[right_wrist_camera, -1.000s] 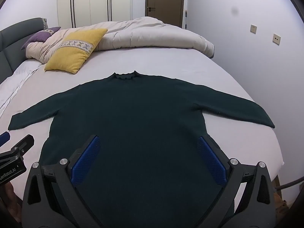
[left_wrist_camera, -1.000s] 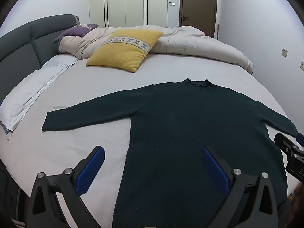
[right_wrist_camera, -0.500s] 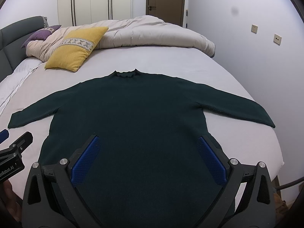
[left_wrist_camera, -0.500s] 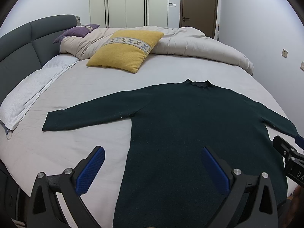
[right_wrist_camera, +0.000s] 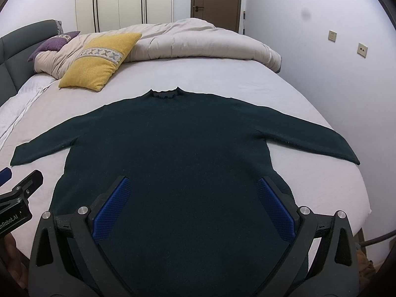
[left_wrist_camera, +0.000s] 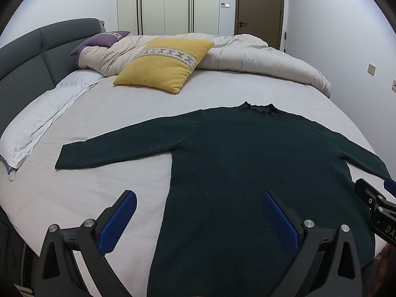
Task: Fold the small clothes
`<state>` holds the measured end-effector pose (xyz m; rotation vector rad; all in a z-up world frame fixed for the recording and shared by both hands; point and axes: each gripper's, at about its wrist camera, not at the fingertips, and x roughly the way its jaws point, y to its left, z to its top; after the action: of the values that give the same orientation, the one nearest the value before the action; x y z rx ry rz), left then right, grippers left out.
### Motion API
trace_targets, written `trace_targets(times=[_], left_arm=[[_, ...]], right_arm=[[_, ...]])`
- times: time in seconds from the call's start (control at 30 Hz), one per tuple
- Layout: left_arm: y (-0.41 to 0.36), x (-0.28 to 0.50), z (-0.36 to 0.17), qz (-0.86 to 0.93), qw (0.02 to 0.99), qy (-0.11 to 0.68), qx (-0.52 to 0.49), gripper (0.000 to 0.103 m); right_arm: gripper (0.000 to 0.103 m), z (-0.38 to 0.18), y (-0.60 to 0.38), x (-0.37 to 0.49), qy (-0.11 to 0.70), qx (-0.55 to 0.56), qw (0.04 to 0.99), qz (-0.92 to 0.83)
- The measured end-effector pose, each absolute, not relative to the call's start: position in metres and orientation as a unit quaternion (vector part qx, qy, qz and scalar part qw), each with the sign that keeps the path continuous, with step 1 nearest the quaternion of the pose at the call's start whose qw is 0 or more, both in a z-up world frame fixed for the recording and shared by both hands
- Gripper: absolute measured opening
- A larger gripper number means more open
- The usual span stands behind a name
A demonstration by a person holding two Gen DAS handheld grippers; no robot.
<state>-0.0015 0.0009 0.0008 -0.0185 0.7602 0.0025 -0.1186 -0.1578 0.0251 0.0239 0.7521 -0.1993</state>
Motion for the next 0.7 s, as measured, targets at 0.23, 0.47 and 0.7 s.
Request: trace_targets(times=[0.23, 0.47, 0.7], left_arm=[[0.0011, -0.0015, 0.0008, 0.001, 0.929, 0.371, -0.009, 0.103], [0.0009, -0.0015, 0.0007, 0.001, 0.929, 0.371, -0.008, 0.103], [0.0029, -0.0026, -0.0007, 0.002, 0.928, 0.372, -0.009, 0.103]], right_arm=[[0.103, 0.0247, -0.1577, -0.1183, 0.367, 0.012, 0.925, -0.097], [0.103, 0.0236, -0.1573, -0.1185, 0.368, 0.012, 0.924, -0.098], [0.103, 0.0215, -0.1567, -0.1181, 0.370, 0.011, 0.924, -0.097]])
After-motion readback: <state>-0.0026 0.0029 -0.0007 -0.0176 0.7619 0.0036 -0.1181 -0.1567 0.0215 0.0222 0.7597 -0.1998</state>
